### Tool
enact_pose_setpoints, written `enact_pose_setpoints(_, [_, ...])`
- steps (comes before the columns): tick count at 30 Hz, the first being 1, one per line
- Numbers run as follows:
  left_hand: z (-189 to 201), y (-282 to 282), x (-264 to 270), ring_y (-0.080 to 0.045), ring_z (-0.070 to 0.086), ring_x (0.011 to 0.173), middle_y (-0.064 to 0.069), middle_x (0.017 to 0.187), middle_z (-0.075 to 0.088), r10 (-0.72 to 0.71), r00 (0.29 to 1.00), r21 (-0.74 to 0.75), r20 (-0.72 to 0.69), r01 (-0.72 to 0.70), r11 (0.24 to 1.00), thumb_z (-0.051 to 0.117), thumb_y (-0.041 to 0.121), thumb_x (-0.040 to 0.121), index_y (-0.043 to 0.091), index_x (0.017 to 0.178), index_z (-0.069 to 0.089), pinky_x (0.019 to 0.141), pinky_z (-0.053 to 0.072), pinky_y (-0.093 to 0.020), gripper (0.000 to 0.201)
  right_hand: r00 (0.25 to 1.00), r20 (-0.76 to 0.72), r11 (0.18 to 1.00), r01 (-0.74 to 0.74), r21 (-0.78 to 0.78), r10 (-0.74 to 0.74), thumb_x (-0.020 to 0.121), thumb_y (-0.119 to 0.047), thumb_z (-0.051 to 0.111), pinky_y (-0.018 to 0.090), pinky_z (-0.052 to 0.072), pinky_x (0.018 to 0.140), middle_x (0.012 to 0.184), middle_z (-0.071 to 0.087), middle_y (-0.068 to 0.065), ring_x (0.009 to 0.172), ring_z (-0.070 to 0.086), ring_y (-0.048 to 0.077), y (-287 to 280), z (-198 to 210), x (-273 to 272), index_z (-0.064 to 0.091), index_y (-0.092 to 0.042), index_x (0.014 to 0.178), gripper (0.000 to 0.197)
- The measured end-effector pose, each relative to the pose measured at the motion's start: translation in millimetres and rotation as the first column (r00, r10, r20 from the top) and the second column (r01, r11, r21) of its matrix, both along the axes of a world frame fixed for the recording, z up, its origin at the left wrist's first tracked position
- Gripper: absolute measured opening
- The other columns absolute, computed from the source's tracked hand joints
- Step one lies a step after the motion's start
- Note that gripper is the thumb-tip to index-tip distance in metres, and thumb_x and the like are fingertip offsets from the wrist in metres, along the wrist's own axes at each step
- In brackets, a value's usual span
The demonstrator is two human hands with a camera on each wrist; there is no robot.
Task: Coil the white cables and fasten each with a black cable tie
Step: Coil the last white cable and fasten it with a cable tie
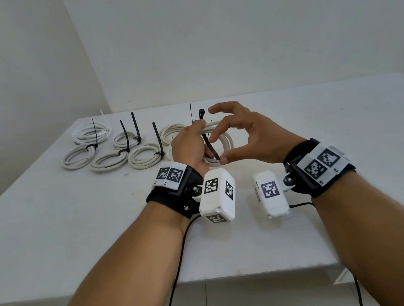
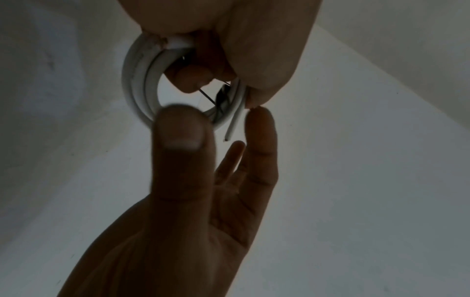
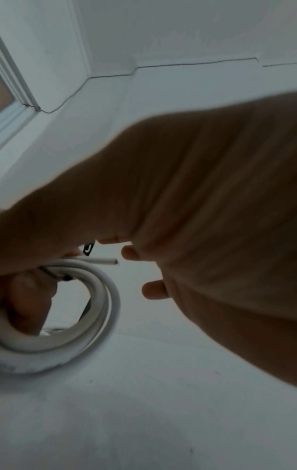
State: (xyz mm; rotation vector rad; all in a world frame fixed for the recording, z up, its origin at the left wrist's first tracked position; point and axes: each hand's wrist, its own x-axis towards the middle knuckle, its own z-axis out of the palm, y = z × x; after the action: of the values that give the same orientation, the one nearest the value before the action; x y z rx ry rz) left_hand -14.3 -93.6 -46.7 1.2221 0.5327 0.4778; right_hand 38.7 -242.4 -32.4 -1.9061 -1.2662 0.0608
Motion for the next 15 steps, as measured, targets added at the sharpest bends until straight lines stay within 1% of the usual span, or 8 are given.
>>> enact_pose_setpoints(3, [-0.2, -2.5, 0.6, -0.020, 0.043, 0.041, -0.006, 0.052, 0.047, 0.009, 1.000, -0.059, 0.017, -0.008, 0.998, 0.065, 0.027, 0.083, 0.011, 0.087, 0.065, 0.049, 0.038, -0.026, 0.016, 1.000, 0.022, 1.000, -0.009, 0.003, 0.008, 0.070, -0.024, 0.089, 0.026, 0.030, 0.109, 0.141, 0.045, -0.017, 0.135, 0.039, 0.006, 3.3, -4.0, -0.4, 0.074, -0.034, 0.092, 0.028])
enact_pose_setpoints(5, [0.1, -5.2, 0.2, -0.018, 0.046, 0.042, -0.005, 0.058, 0.052, 0.007, 0.999, -0.055, 0.035, -0.005, 0.998, 0.063, 0.023, 0.085, 0.010, 0.089, 0.066, 0.045, 0.039, -0.023, 0.014, 0.997, 0.072, 0.997, 0.009, 0.073, -0.014, 0.075, -0.020, 0.086, 0.025, 0.034, 0.106, 0.132, 0.053, -0.014, 0.129, 0.046, 0.007, 7.8, -7.8, -0.5, 0.076, -0.027, 0.088, 0.018])
enact_pose_setpoints(6, [0.1, -7.0, -0.5, -0.016, 0.047, 0.042, -0.005, 0.061, 0.055, 0.005, 0.999, -0.033, 0.040, -0.004, 0.999, 0.061, 0.021, 0.088, 0.009, 0.090, 0.065, 0.042, 0.038, -0.021, 0.012, 0.995, 0.092, 0.991, 0.021, 0.133, -0.033, 0.077, -0.018, 0.084, 0.024, 0.039, 0.102, 0.126, 0.057, -0.011, 0.123, 0.051, 0.008, 10.1, -9.2, -0.6, 0.076, -0.022, 0.087, 0.013])
enact_pose_setpoints(8, [-1.4, -9.4, -0.4, -0.015, 0.041, 0.039, -0.005, 0.065, 0.055, -0.013, 0.999, 0.020, 0.051, 0.012, 1.000, 0.060, 0.018, 0.090, 0.009, 0.086, 0.062, 0.039, 0.034, -0.020, 0.010, 0.989, 0.100, 0.957, 0.074, 0.280, -0.106, 0.082, -0.018, 0.080, 0.025, 0.048, 0.086, 0.117, 0.063, -0.007, 0.108, 0.061, 0.010, 13.1, -9.6, 0.0, 0.074, -0.016, 0.086, 0.008])
enact_pose_setpoints(10, [-4.0, -10.1, 0.8, -0.014, 0.038, 0.039, 0.000, 0.064, 0.054, -0.022, 0.998, 0.109, 0.056, 0.016, 0.994, 0.063, 0.017, 0.088, 0.012, 0.078, 0.062, 0.041, 0.035, -0.022, 0.011, 0.975, 0.064, 0.903, 0.170, 0.396, -0.212, 0.085, -0.021, 0.077, 0.030, 0.054, 0.073, 0.112, 0.068, -0.005, 0.096, 0.066, 0.011, 12.0, -7.5, 2.7, 0.071, -0.017, 0.085, 0.007])
enact_pose_setpoints(11, [-5.0, -10.3, 1.4, -0.014, 0.037, 0.041, 0.001, 0.063, 0.054, -0.018, 0.998, 0.162, 0.052, 0.009, 0.987, 0.065, 0.017, 0.086, 0.012, 0.076, 0.063, 0.041, 0.036, -0.023, 0.012, 0.967, 0.036, 0.881, 0.215, 0.421, -0.253, 0.085, -0.021, 0.076, 0.034, 0.055, 0.070, 0.108, 0.070, -0.006, 0.092, 0.068, 0.010, 10.2, -6.5, 4.6, 0.070, -0.018, 0.085, 0.006])
enact_pose_setpoints(13, [-5.5, -11.8, 1.6, -0.013, 0.035, 0.041, 0.000, 0.065, 0.055, -0.018, 0.999, 0.250, 0.049, 0.005, 0.968, 0.067, 0.020, 0.085, 0.013, 0.075, 0.064, 0.042, 0.037, -0.023, 0.013, 0.955, -0.016, 0.857, 0.274, 0.436, -0.297, 0.085, -0.017, 0.074, 0.040, 0.057, 0.071, 0.096, 0.075, -0.005, 0.084, 0.071, 0.009, 7.1, -6.9, 7.8, 0.071, -0.017, 0.086, 0.003])
enact_pose_setpoints(15, [-6.0, -14.4, 1.7, -0.011, 0.031, 0.038, -0.005, 0.067, 0.053, -0.038, 0.998, 0.301, 0.055, 0.020, 0.954, 0.069, 0.023, 0.086, 0.015, 0.072, 0.062, 0.043, 0.036, -0.023, 0.017, 0.941, -0.056, 0.833, 0.321, 0.451, -0.332, 0.084, -0.014, 0.074, 0.041, 0.058, 0.072, 0.086, 0.076, -0.003, 0.078, 0.072, 0.012, 6.1, -9.2, 9.5, 0.071, -0.016, 0.083, 0.004])
